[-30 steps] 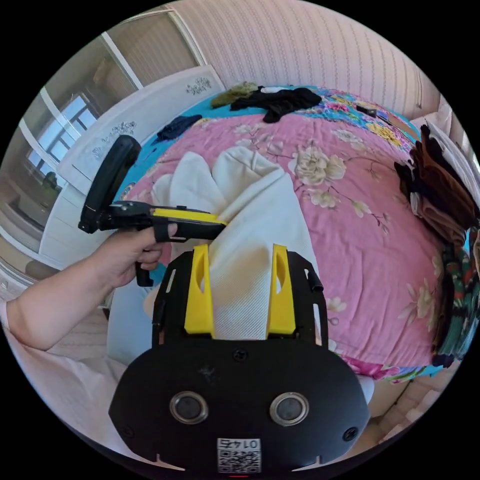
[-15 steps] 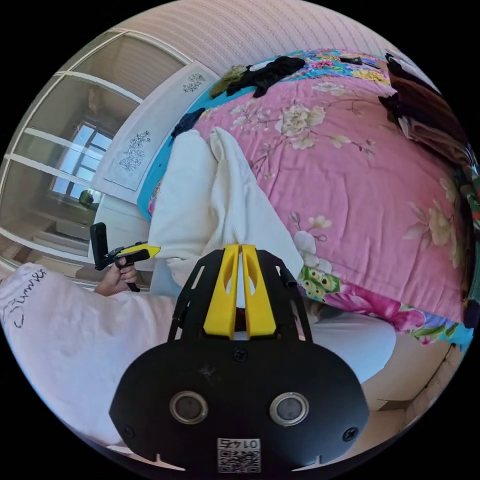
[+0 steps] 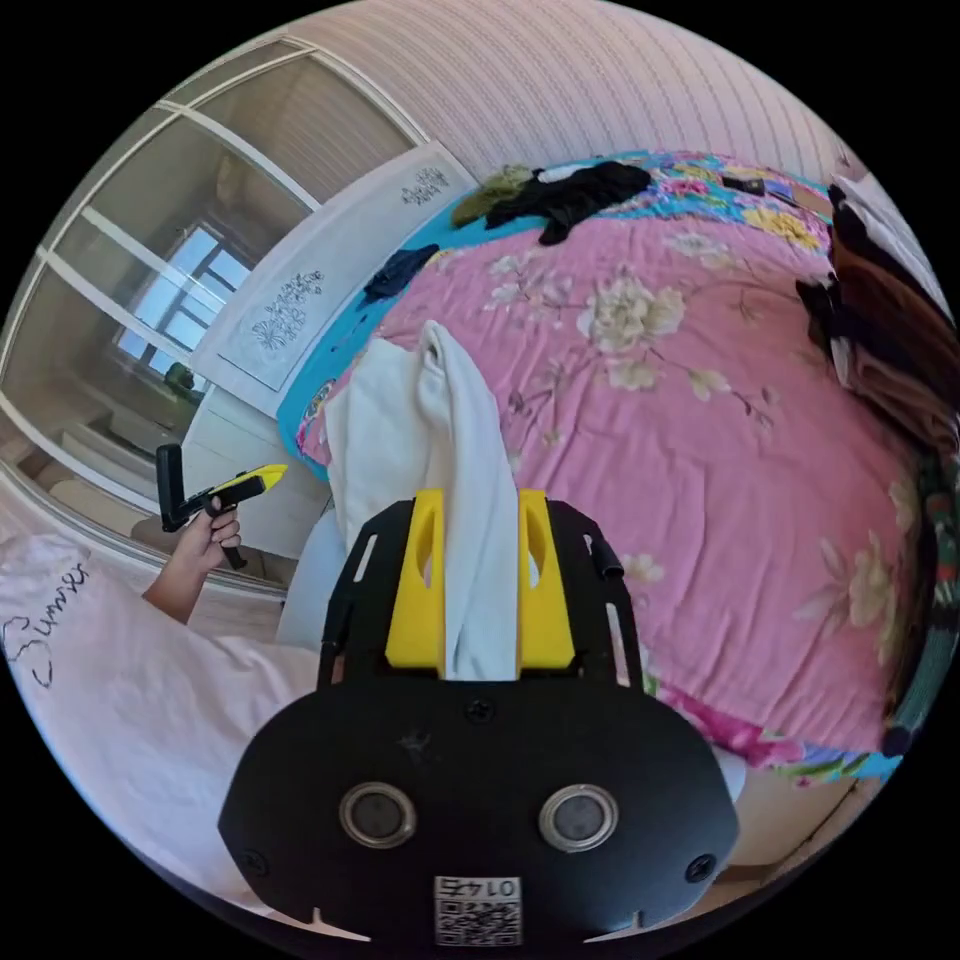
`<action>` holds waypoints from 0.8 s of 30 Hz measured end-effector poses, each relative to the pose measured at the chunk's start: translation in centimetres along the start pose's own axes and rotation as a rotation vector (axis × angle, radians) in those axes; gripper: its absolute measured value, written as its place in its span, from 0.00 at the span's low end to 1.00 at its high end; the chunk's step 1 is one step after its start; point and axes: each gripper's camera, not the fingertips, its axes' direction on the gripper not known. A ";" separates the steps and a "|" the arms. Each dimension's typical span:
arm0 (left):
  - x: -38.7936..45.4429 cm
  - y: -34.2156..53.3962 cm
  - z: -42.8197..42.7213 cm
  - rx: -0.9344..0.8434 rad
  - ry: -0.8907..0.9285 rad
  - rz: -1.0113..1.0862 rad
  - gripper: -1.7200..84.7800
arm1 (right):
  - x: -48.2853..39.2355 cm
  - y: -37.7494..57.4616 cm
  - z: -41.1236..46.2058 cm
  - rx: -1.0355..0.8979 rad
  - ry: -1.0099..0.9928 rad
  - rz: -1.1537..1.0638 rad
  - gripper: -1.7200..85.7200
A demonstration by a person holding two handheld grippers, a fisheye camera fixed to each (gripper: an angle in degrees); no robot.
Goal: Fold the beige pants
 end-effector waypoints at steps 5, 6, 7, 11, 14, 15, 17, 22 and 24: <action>-0.5 -5.9 5.1 -0.011 0.010 0.005 0.18 | -2.6 -6.1 4.4 -0.016 0.006 -0.053 0.23; -0.5 -6.3 5.9 -0.034 -0.007 0.011 0.18 | -2.7 -6.4 5.1 -0.037 0.005 -0.051 0.23; -0.6 -6.6 7.7 -0.105 -0.018 0.013 0.17 | -2.7 -6.7 6.7 -0.108 0.040 -0.039 0.21; -0.3 -5.2 7.9 -0.185 0.067 0.022 0.07 | -0.5 -4.1 8.4 -0.247 0.045 0.097 0.11; 0.8 -2.7 4.5 -0.126 0.173 0.081 0.05 | 2.3 -0.6 6.2 -0.183 -0.224 0.236 0.10; 1.0 -2.0 3.8 -0.116 0.196 0.095 0.05 | 3.0 0.1 6.1 -0.194 -0.300 0.274 0.09; 2.5 0.6 0.8 -0.069 0.309 0.162 0.03 | 5.0 2.9 5.0 -0.182 -0.472 0.362 0.08; 7.3 3.1 -6.8 0.083 0.455 0.366 0.02 | 4.6 6.8 -3.0 0.170 -0.742 0.306 0.05; 9.7 2.2 -9.6 0.157 0.538 0.465 0.02 | 5.2 7.7 -6.8 0.386 -0.925 0.318 0.04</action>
